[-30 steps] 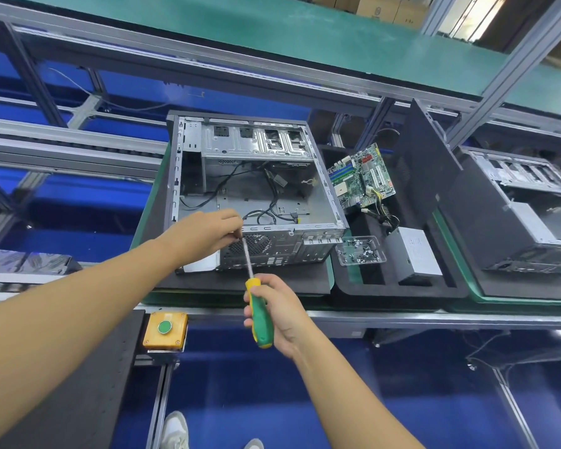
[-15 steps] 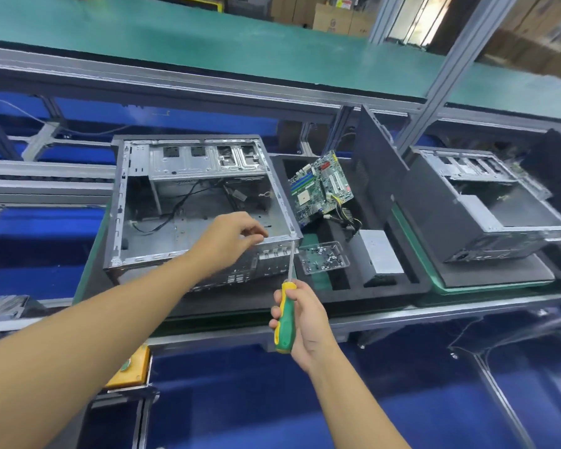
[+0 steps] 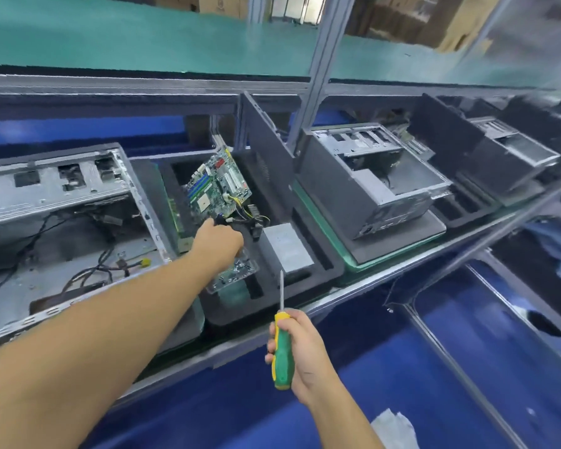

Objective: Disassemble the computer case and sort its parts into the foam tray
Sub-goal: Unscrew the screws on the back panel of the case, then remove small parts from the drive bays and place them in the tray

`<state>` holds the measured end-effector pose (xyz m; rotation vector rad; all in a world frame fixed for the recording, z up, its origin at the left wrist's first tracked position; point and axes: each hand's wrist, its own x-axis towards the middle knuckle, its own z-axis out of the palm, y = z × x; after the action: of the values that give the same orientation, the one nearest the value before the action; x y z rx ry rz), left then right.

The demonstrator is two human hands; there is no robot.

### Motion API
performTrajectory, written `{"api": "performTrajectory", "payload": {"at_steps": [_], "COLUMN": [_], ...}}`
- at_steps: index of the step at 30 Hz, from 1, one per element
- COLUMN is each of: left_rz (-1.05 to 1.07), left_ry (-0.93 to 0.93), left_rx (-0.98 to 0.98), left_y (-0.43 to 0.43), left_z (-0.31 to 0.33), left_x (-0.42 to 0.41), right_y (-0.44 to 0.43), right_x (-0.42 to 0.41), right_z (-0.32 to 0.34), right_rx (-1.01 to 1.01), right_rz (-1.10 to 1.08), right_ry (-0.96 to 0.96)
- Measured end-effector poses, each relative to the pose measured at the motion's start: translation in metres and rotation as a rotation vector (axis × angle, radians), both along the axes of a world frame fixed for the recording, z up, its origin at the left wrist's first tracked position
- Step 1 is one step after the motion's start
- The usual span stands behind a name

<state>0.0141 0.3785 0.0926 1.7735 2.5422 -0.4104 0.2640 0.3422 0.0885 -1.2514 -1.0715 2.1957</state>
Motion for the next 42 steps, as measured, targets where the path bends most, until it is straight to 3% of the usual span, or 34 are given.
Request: {"api": "performTrajectory", "payload": {"at_steps": [6,12,15,22,25,30,37,42], "left_rz": [0.074,0.12,0.19,0.437,0.504,0.512,0.327,0.353], "left_ry": [-0.07,-0.369,-0.563,-0.684,-0.738,-0.853,-0.72,-0.832], "left_rx": [-0.02,0.43,0.533,0.124,0.069,0.153,0.014,0.089], "left_y": [-0.004,-0.035,-0.087,-0.271,-0.313,-0.312,-0.28,-0.281], "left_z": [-0.019,0.035,0.061,0.051,0.03,0.01,-0.009,0.0], "left_x": [-0.02,-0.036,-0.065,-0.137,-0.144,-0.152,-0.159,-0.181], "right_y": [0.011,0.008,-0.003,-0.041,-0.058,-0.071,-0.076,-0.08], "right_x": [-0.001,-0.033,-0.058,-0.111,-0.135,-0.183,-0.246,-0.255], "right_z": [0.0,0.015,0.026,0.042,0.046,0.055,0.068,0.059], "right_rx": [-0.004,-0.021,-0.008,0.011,0.01,0.104,0.296,0.427], "right_rz": [-0.005,0.028,0.105,0.301,0.358,0.447,0.558,0.66], "right_ry": [-0.011,0.025,0.056,0.085,0.086,0.032,-0.087,-0.204]}}
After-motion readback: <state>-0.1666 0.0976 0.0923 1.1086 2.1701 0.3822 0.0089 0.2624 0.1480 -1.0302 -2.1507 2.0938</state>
